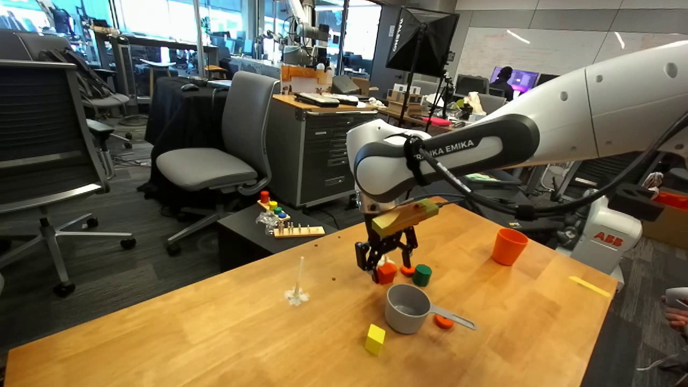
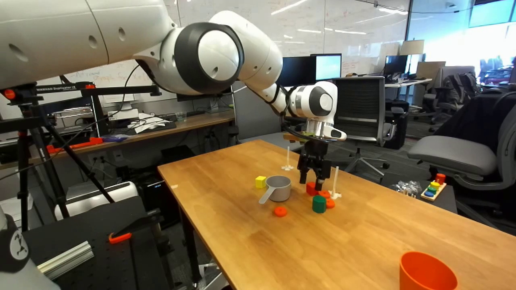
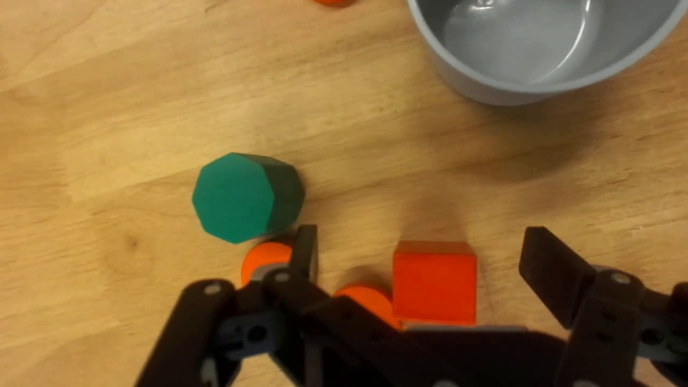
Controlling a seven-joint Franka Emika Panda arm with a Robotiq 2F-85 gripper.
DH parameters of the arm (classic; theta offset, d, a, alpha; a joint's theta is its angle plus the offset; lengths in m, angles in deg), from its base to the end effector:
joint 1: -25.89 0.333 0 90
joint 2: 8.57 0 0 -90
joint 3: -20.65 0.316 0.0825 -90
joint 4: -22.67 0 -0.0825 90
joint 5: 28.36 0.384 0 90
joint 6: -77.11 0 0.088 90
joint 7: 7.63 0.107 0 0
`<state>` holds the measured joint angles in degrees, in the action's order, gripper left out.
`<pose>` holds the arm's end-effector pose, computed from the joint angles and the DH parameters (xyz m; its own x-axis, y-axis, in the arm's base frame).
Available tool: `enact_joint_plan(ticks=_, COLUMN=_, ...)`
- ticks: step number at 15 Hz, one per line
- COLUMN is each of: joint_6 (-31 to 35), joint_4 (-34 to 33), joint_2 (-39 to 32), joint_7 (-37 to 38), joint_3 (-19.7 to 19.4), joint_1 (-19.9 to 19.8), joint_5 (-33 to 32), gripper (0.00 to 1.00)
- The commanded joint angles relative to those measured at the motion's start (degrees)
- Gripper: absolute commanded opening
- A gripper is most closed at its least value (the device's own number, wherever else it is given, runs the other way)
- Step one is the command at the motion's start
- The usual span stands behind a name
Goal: Put the blocks in the grey cup
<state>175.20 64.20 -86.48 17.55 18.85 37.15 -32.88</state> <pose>0.7339 0.1254 0.0706 0.9236 -0.2533 -0.2877 -0.1848 -0.9518 0.2449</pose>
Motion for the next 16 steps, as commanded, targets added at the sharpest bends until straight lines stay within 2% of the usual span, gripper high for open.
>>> enact_joint_plan(ticks=1, joint_6=-2.5, joint_4=-7.5, joint_2=-4.5, joint_7=-1.2, joint_3=-1.1, joint_1=0.7, joint_5=-0.2, gripper=0.66)
enact_joint_plan(ticks=7, joint_6=-3.6, joint_4=-12.3, joint_2=-7.3, joint_7=-1.8, joint_3=-1.5, joint_1=0.9, joint_5=-0.5, gripper=0.18)
enact_joint_plan(ticks=8, joint_6=-4.2, joint_4=-13.0, joint_2=-7.6, joint_7=-2.0, joint_3=-1.7, joint_1=0.9, joint_5=-0.6, gripper=0.12)
enact_joint_plan(ticks=9, joint_6=-3.5, joint_4=-10.8, joint_2=-6.0, joint_7=-1.8, joint_3=-1.4, joint_1=0.7, joint_5=-1.0, gripper=0.12)
enact_joint_plan(ticks=16, joint_6=-6.2, joint_4=-9.7, joint_2=-0.5, joint_7=-1.2, joint_3=-0.9, joint_1=1.7, joint_5=-1.1, gripper=0.12)
